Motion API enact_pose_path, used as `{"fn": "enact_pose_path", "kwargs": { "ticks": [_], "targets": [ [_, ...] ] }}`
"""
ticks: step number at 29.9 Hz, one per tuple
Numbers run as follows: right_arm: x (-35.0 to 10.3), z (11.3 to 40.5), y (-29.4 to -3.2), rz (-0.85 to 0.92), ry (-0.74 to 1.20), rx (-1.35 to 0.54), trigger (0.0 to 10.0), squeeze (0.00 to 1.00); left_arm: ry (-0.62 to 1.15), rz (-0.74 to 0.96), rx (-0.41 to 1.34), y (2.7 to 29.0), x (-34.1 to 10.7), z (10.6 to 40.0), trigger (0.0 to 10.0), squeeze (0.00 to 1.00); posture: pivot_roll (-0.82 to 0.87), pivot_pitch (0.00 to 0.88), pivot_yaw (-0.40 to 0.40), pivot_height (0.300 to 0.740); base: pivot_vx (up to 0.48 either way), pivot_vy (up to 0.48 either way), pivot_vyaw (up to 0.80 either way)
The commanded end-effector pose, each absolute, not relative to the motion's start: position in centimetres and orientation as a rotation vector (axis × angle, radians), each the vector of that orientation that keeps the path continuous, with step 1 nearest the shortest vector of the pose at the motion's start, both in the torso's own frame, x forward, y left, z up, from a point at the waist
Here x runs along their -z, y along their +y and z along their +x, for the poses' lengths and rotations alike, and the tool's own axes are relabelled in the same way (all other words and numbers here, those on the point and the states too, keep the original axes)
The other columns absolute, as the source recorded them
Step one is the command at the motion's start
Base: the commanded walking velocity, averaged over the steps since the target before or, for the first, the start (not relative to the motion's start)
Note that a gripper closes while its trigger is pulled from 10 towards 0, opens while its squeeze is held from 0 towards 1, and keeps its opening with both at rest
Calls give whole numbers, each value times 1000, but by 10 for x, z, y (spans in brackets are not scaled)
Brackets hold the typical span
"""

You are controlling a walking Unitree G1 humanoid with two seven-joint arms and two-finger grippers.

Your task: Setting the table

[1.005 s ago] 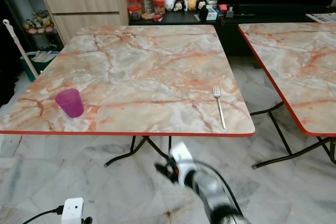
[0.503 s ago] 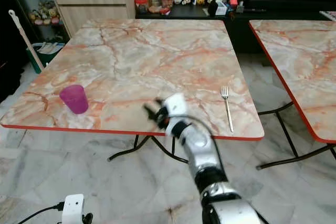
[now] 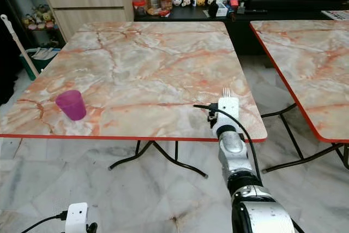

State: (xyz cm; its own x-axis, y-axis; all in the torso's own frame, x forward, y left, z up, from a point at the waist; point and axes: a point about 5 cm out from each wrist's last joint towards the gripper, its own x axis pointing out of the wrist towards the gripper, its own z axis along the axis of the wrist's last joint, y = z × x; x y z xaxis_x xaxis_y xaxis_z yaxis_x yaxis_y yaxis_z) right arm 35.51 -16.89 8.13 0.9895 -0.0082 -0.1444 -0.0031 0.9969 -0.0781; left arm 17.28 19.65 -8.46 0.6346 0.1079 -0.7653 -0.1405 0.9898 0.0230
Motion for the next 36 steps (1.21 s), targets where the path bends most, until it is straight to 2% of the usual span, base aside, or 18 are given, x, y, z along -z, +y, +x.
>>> {"fn": "enact_pose_path", "kwargs": {
  "ticks": [1, 12, 36],
  "targets": [
    [-88, 359, -155, -66, 107, -46, 10000, 0, 879, -47, -153, 197, 86, 170, 10000, 0, -18, 0, 16, 732, 0, 0, 0],
    [-93, 362, -135, -50, 75, -107, 10000, 0, 891, -39, -160, 198, 87, 167, 10000, 0, -5, 0, 8, 732, 238, 0, 0],
    [-95, 360, -139, -95, 40, -111, 10000, 0, 889, -27, -152, 198, 86, 170, 10000, 0, -21, 0, 13, 732, 354, 0, 0]
  ]
}}
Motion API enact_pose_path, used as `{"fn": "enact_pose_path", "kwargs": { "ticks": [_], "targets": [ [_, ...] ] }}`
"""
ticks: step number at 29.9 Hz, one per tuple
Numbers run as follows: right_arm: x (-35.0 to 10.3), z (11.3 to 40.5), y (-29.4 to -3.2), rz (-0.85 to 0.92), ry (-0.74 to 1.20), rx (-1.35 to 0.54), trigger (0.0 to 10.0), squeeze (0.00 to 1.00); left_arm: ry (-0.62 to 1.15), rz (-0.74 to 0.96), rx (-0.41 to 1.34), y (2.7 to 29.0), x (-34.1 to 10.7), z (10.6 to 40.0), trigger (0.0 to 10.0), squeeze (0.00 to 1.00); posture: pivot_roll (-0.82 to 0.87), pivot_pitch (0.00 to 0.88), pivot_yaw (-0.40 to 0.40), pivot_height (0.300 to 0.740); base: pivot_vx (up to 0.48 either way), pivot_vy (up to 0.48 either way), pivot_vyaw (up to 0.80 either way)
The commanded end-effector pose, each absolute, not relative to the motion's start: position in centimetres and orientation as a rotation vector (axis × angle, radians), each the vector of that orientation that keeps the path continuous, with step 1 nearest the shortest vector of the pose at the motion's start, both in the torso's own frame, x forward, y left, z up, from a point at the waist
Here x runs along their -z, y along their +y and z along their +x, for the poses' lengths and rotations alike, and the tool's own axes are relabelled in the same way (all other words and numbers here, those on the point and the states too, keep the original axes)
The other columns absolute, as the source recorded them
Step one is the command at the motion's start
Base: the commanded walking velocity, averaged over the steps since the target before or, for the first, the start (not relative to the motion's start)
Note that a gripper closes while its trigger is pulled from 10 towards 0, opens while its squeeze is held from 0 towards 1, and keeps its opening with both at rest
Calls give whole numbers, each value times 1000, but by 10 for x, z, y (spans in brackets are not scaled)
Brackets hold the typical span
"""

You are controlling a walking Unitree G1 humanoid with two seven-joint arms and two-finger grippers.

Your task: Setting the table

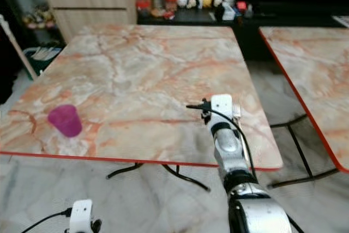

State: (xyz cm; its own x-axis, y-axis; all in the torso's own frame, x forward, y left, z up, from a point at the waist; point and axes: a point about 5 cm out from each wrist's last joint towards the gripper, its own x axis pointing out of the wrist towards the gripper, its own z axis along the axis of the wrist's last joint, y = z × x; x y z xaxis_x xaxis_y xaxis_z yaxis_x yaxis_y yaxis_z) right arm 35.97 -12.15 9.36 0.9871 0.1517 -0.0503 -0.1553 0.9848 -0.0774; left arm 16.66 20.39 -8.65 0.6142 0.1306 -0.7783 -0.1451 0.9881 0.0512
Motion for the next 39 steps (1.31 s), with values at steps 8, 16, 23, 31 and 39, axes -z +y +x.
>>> {"fn": "enact_pose_path", "kwargs": {
  "ticks": [8, 16, 23, 31, 39],
  "targets": [
    [-93, 359, -136, -98, 42, -117, 10000, 0, 894, -15, -158, 199, 87, 168, 10000, 0, -21, 0, 12, 732, 169, 0, 0],
    [-88, 356, -133, -91, 56, -126, 10000, 0, 894, -24, -161, 197, 87, 167, 10000, 0, -20, 0, 10, 732, 0, 0, 0],
    [-86, 356, -134, -90, 70, -107, 10000, 0, 893, -30, -152, 196, 87, 168, 10000, 0, -17, 0, 10, 732, 0, 0, 0],
    [-89, 358, -137, -66, 67, -78, 10000, 0, 883, -23, -152, 196, 86, 170, 10000, 0, -13, 0, 8, 732, 0, -272, 0],
    [-85, 356, -148, -66, 85, -11, 10000, 0, 889, -23, -158, 197, 87, 168, 10000, 0, -8, 0, 5, 732, 0, -371, 0]
  ]
}}
